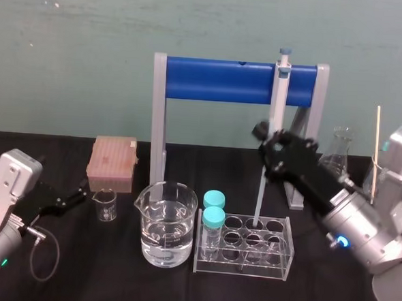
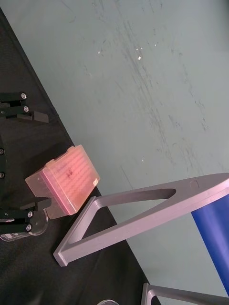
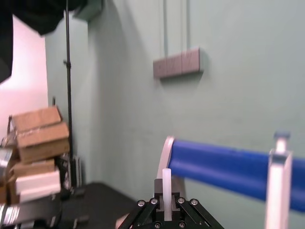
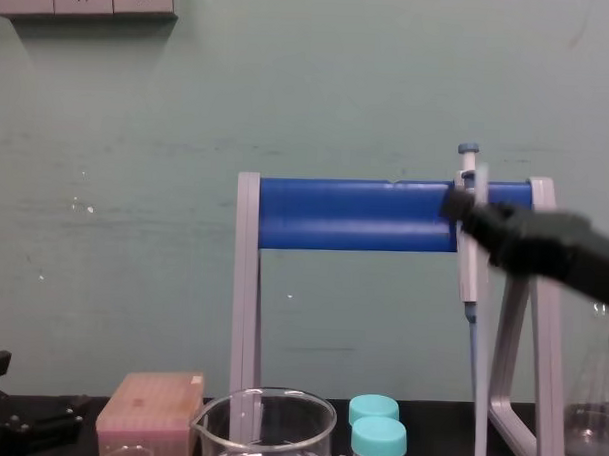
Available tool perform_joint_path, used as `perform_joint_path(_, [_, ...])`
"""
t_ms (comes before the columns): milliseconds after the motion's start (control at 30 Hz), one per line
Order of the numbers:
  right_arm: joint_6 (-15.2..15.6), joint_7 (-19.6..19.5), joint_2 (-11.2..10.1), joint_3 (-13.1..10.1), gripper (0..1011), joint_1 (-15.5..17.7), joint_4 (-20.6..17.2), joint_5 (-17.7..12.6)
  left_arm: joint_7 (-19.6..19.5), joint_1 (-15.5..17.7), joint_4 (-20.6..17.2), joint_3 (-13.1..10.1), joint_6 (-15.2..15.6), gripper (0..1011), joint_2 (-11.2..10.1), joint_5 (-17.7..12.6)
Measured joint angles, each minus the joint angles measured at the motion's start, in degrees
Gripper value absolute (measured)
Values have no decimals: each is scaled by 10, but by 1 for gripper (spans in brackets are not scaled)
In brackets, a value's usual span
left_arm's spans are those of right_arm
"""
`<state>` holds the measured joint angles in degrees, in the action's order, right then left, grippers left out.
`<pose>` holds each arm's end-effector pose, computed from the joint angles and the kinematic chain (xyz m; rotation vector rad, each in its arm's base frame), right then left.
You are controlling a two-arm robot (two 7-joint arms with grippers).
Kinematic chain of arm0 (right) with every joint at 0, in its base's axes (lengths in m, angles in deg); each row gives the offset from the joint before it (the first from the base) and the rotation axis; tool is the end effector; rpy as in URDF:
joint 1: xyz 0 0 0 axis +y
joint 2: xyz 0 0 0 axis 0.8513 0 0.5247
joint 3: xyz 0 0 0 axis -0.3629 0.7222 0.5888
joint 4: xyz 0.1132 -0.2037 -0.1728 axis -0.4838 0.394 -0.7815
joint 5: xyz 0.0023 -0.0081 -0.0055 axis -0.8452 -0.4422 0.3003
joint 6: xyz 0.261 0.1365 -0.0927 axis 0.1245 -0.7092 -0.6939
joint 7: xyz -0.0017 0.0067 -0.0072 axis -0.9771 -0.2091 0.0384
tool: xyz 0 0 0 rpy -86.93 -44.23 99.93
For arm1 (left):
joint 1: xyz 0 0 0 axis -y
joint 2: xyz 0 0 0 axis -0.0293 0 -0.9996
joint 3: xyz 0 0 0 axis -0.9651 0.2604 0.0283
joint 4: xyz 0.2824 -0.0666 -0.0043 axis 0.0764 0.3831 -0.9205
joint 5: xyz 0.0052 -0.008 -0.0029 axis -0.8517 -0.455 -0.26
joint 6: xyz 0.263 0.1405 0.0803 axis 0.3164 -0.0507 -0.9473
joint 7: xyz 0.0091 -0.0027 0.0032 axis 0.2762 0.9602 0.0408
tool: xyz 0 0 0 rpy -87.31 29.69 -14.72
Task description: Pick up the stirring rod with one hand, then place it down.
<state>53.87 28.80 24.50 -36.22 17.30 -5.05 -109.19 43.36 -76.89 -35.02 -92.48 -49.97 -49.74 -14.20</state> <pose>0.3836 -0.0213 -0.2512 0.2774 -0.1741 -0.7993 0.3582 0.0826 -0.3022 0.3042 -0.2850 1.2480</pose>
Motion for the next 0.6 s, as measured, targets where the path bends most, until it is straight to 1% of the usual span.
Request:
perform_joint_path(200, [-5, 4, 0, -28, 67, -11, -21, -10, 0, 0, 0, 0, 0, 1000, 0, 0])
perform_joint_path(267, [-5, 4, -1, -33, 67, -14, -23, -9, 0, 0, 0, 0, 0, 1000, 0, 0])
perform_joint_path(400, [-2, 0, -10, -48, 67, -20, -22, 0, 0, 0, 0, 0, 0, 1000, 0, 0])
perform_joint_path(600, [2, -8, -14, -61, 67, -19, -18, 11, 0, 0, 0, 0, 0, 1000, 0, 0])
